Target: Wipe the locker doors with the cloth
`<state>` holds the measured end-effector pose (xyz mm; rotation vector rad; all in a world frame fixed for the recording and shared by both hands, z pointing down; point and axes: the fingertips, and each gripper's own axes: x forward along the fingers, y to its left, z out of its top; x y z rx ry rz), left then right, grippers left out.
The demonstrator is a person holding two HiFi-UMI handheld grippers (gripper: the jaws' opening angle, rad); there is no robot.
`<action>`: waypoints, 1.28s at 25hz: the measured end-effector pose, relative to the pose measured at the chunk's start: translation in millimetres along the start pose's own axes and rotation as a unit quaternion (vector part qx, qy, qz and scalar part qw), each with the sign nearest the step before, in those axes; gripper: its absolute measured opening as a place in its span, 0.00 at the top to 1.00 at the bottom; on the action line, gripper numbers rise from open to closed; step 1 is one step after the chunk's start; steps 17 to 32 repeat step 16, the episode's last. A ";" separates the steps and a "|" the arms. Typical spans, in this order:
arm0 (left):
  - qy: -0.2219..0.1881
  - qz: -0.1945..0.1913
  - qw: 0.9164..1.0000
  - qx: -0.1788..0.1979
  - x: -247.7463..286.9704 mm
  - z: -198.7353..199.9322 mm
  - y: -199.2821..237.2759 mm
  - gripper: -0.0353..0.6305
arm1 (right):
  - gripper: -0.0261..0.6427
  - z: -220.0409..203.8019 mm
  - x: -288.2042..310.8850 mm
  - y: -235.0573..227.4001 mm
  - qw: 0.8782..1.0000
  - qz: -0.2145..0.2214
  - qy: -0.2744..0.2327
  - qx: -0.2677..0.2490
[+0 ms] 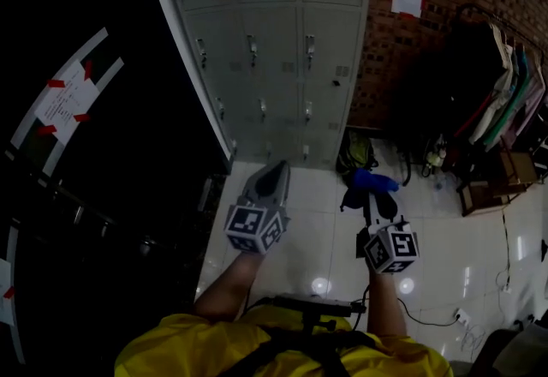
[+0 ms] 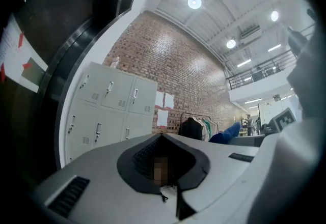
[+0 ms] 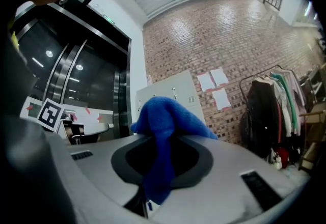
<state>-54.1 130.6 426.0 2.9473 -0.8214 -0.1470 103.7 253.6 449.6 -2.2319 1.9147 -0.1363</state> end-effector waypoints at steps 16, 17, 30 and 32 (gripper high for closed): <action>0.011 0.000 1.000 -0.015 -49.9 -6.4 26.8 0.95 | 0.86 -13.4 -13.1 57.1 1.000 0.010 0.013 -0.004; 0.011 0.000 1.000 -0.015 -49.9 -6.4 26.8 0.95 | 0.86 -13.4 -13.1 57.1 1.000 0.010 0.013 -0.004; 0.011 0.000 1.000 -0.015 -49.9 -6.4 26.8 0.95 | 0.86 -13.4 -13.1 57.1 1.000 0.010 0.013 -0.004; 0.011 0.000 1.000 -0.015 -49.9 -6.4 26.8 0.95 | 0.86 -13.4 -13.1 57.1 1.000 0.010 0.013 -0.004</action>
